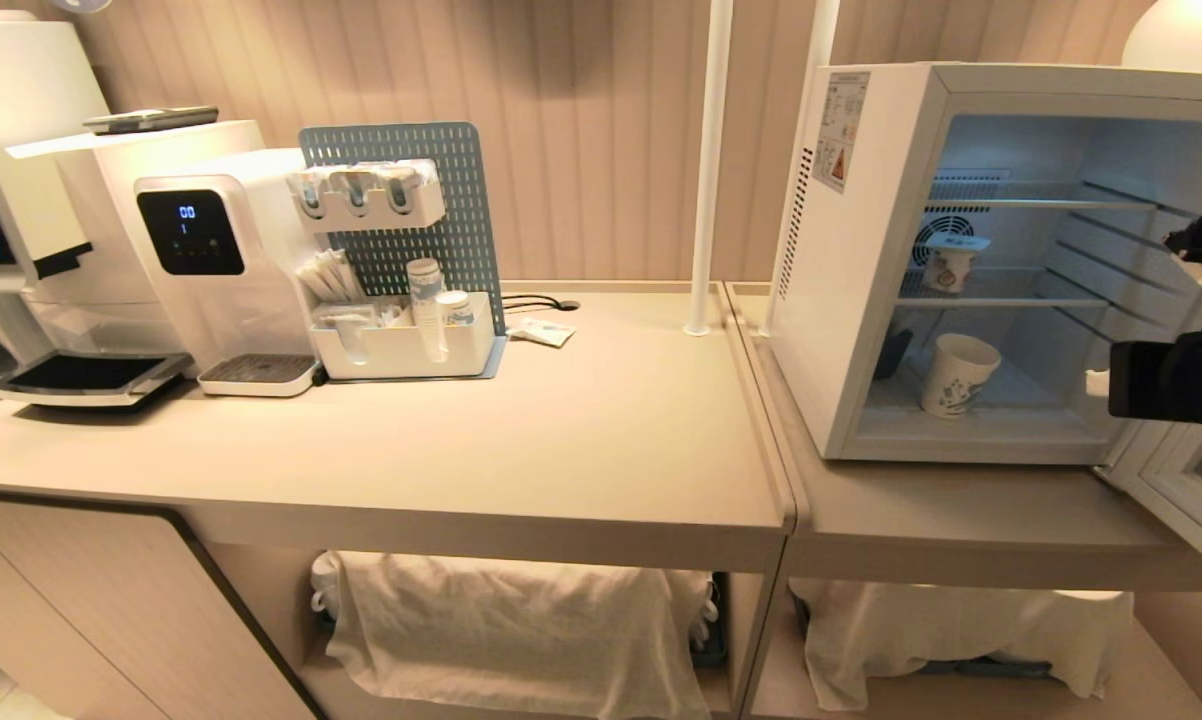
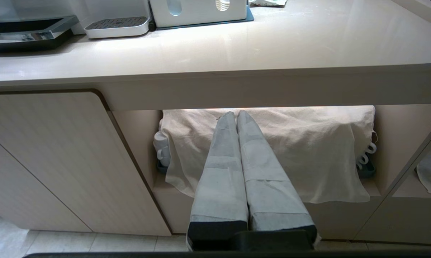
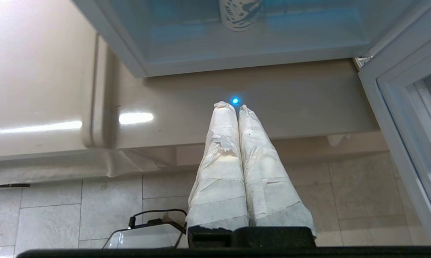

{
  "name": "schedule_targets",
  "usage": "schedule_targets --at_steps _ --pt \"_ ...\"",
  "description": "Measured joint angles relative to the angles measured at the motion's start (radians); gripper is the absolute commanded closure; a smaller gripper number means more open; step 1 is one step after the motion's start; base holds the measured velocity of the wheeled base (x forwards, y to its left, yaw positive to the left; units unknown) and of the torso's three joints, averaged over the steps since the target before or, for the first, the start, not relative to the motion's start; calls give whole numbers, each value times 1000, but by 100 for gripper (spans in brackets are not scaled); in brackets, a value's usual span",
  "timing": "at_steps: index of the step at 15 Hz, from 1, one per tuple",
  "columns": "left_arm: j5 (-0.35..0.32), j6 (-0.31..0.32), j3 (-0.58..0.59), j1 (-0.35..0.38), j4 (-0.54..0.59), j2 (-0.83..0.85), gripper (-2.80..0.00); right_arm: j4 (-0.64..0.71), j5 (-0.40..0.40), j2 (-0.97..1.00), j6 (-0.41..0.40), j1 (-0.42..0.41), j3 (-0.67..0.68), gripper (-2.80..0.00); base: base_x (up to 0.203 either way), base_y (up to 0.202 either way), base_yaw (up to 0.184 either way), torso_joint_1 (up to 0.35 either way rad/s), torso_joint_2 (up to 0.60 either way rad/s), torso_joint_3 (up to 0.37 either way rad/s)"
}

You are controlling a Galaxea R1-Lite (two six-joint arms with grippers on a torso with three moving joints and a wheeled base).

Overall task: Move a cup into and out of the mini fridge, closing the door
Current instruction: Take the paper cup out of the freezer

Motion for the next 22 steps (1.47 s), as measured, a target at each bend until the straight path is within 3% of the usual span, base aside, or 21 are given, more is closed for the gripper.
schedule_targets --at_steps 10,15,20,21,22 --pt "0 0 0 0 0 0 0 -79 7 312 -9 -21 -125 0 0 0 0 0 0 0" --pt "0 0 0 0 0 0 0 -92 2 441 -79 -19 -159 0 0 0 0 0 0 0" --pt "0 0 0 0 0 0 0 -194 3 509 -81 -19 -172 0 0 0 0 0 0 0" --pt "0 0 0 0 0 0 0 -219 3 520 -77 -19 -168 -280 0 0 0 0 0 0" --pt "0 0 0 0 0 0 0 -251 4 529 -76 -19 -165 -280 0 0 0 0 0 0"
